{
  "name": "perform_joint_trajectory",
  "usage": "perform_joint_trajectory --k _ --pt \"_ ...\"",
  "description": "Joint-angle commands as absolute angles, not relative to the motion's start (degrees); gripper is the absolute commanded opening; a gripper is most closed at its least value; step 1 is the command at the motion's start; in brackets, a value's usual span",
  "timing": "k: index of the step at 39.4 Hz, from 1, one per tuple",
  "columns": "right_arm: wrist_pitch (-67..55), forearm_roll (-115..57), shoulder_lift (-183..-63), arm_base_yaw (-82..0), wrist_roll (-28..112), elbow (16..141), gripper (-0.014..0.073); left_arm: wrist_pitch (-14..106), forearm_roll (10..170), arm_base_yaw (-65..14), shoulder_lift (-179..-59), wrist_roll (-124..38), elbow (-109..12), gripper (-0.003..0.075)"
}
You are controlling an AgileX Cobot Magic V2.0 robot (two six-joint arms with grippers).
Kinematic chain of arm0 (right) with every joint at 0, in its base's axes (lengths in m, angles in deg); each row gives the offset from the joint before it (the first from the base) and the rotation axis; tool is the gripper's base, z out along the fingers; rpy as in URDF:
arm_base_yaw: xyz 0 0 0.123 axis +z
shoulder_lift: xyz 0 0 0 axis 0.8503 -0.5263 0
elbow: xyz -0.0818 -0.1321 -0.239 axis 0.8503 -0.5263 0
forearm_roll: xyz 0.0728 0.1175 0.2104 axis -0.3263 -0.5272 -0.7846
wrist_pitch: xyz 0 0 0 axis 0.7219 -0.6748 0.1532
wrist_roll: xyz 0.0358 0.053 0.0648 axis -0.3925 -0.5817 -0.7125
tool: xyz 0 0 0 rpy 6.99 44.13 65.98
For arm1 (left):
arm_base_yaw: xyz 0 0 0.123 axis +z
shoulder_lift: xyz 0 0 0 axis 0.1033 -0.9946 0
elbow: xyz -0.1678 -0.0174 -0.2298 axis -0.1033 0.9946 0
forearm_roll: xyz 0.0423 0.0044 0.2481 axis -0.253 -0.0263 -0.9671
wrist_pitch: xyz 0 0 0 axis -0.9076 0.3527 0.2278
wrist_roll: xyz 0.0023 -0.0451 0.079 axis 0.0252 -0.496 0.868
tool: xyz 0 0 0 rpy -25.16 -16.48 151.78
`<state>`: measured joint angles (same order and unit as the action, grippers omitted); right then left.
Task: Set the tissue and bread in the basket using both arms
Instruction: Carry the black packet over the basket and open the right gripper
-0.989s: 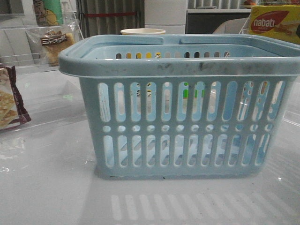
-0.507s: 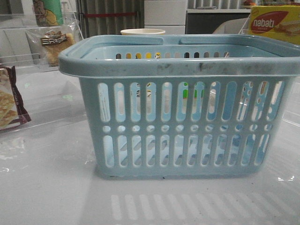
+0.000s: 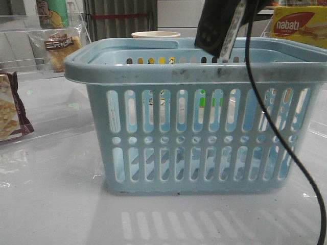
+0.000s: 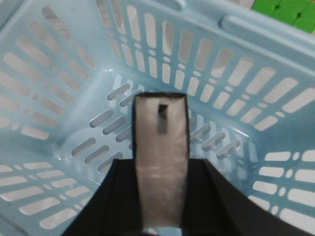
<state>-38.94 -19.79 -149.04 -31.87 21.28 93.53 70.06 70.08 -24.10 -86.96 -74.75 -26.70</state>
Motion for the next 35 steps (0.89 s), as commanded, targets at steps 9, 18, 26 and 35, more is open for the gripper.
perform_joint_trajectory --k 9,18,26,35 --pt "-33.4 -19.2 -151.3 -31.6 21.6 94.5 0.0635 65.5 70.9 -24.6 -87.8 -74.6 -28.3 0.0414" --pt "-31.9 -16.8 -145.4 -31.6 21.6 93.6 0.0533 65.5 70.9 -24.6 -87.8 -74.6 -28.3 0.0414" --pt "-31.2 -14.9 -132.4 -31.6 21.6 85.0 0.0518 65.5 70.9 -24.6 -87.8 -74.6 -28.3 0.0414" --pt "-31.7 -13.0 -116.4 -31.6 21.6 72.6 0.0518 65.5 70.9 -24.6 -87.8 -74.6 -28.3 0.0414"
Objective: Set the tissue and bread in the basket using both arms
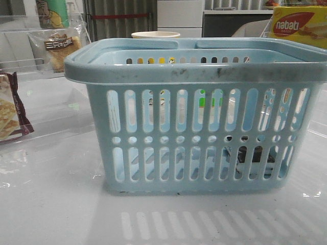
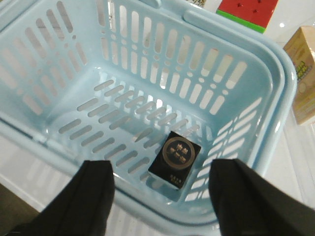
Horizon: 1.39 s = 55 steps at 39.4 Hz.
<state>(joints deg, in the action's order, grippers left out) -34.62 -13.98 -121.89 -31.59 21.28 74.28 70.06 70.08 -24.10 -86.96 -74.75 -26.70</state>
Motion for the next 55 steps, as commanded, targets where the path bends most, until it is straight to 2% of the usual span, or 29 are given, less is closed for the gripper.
perform_joint_trajectory --k 1,13,24,30,33,40,46,55 --pt "-31.9 -13.0 -114.8 -31.6 21.6 71.2 0.0518 65.5 70.9 -24.6 -87.8 -74.6 -28.3 0.0414" --pt "-34.9 -13.0 -102.1 -31.6 21.6 61.5 0.0518 65.5 70.9 -24.6 -87.8 -74.6 -28.3 0.0414" --pt "-35.1 -13.0 -101.1 -31.6 21.6 60.8 0.0518 65.5 70.9 -24.6 -87.9 -74.6 -28.3 0.042" --pt "-35.1 -13.0 -101.1 -31.6 21.6 60.8 0.0518 64.1 70.9 -24.6 -91.4 -75.2 -28.7 0.0572" --pt "-35.1 -13.0 -101.1 -31.6 21.6 60.8 0.0518 62.9 70.6 -24.4 -95.6 -75.3 -29.7 0.061" --pt "-35.1 -13.0 -101.1 -31.6 21.6 60.8 0.0518 57.7 69.2 -19.1 -113.3 -75.3 -37.4 0.0601" --pt "-35.1 -13.0 -101.1 -31.6 21.6 60.8 0.0518 57.3 72.9 -13.4 -131.6 -75.3 -49.9 0.0601" --pt "-35.1 -13.0 -101.1 -31.6 21.6 60.8 0.0518 56.2 80.9 -9.7 -150.8 -75.3 -69.4 0.0601"
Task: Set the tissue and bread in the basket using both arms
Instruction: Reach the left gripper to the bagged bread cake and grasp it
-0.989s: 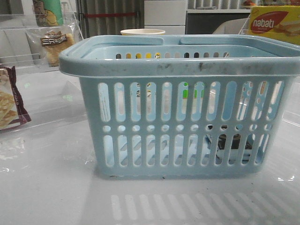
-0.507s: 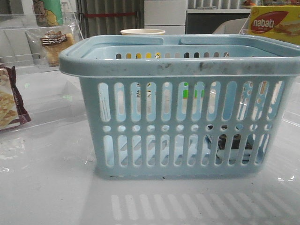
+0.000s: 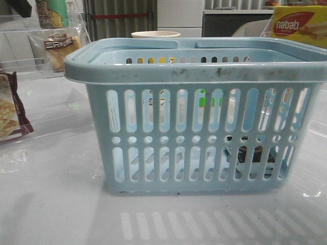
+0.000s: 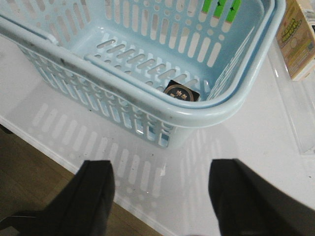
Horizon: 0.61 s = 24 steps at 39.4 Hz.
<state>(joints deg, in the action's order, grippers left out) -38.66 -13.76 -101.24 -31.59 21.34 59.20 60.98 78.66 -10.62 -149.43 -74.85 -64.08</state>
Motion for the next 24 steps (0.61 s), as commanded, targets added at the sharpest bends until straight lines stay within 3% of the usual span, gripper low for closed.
perform_joint_trajectory --k 1,19,21,24 --pt "-35.1 -13.0 -101.1 -31.6 21.6 60.8 0.0518 56.2 82.2 -9.1 -152.6 -75.3 -71.3 0.0601" --pt "-35.1 -13.0 -101.1 -31.6 21.6 60.8 0.0518 53.8 95.9 -8.3 -172.9 -75.1 -88.7 0.0597" --pt "-35.1 -13.0 -101.1 -31.6 21.6 60.8 0.0518 54.0 95.9 -8.3 -173.4 -74.8 -88.8 0.0546" --pt "-35.1 -13.0 -101.1 -31.6 21.6 60.8 0.0518 55.2 95.9 -8.3 -173.6 -74.8 -89.1 0.0407"
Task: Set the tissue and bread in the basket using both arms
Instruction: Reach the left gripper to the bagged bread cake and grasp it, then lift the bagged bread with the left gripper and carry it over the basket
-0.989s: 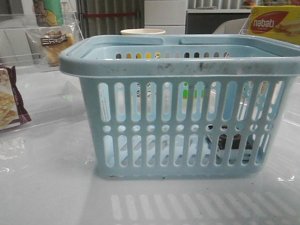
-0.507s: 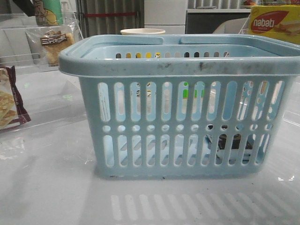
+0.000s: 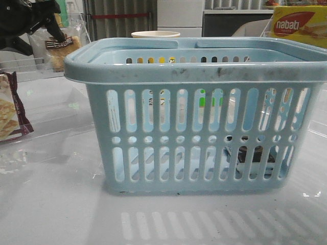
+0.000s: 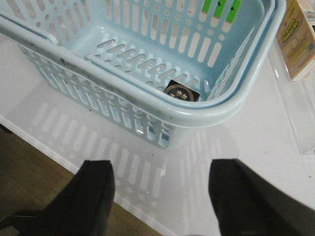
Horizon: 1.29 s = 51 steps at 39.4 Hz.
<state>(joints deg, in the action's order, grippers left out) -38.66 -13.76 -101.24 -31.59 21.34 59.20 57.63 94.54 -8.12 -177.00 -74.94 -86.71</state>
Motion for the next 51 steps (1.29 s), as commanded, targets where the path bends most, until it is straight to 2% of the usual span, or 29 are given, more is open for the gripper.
perform_joint_trajectory --k 1,4,8,16,22,27,32,41,51 --pt "-35.1 -13.0 -101.1 -31.6 21.6 60.8 0.0518 55.2 95.9 -8.3 -173.6 -74.8 -89.1 0.0359" --pt "-35.1 -13.0 -101.1 -31.6 21.6 60.8 0.0518 55.2 95.9 -8.3 -173.3 -74.8 -89.1 0.023" --pt "-35.1 -13.0 -101.1 -31.6 21.6 60.8 0.0518 56.0 96.0 -8.3 -172.5 -74.8 -89.1 0.0097" --pt "-35.1 -13.0 -101.1 -31.6 21.6 60.8 0.0518 58.4 95.9 -8.3 -167.1 -72.4 -89.2 0.0091" --pt "-35.1 -13.0 -101.1 -31.6 21.6 60.8 0.0518 63.7 95.9 -9.9 -159.6 -62.8 -89.2 0.0091" --pt "-35.1 -13.0 -101.1 -31.6 21.6 60.8 0.0518 71.1 95.9 -15.3 -153.1 -54.0 -89.1 0.0091" --pt "-35.1 -13.0 -101.1 -31.6 21.6 60.8 0.0518 73.0 95.9 -24.7 -148.1 -52.1 -86.9 0.0091" --pt "-35.1 -13.0 -101.1 -31.6 21.6 60.8 0.0518 72.5 95.7 -38.9 -147.4 -50.8 -78.1 0.0091" --pt "-35.1 -13.0 -101.1 -31.6 21.6 60.8 0.0518 65.8 96.4 -40.2 -153.2 -50.8 -75.7 0.0091"
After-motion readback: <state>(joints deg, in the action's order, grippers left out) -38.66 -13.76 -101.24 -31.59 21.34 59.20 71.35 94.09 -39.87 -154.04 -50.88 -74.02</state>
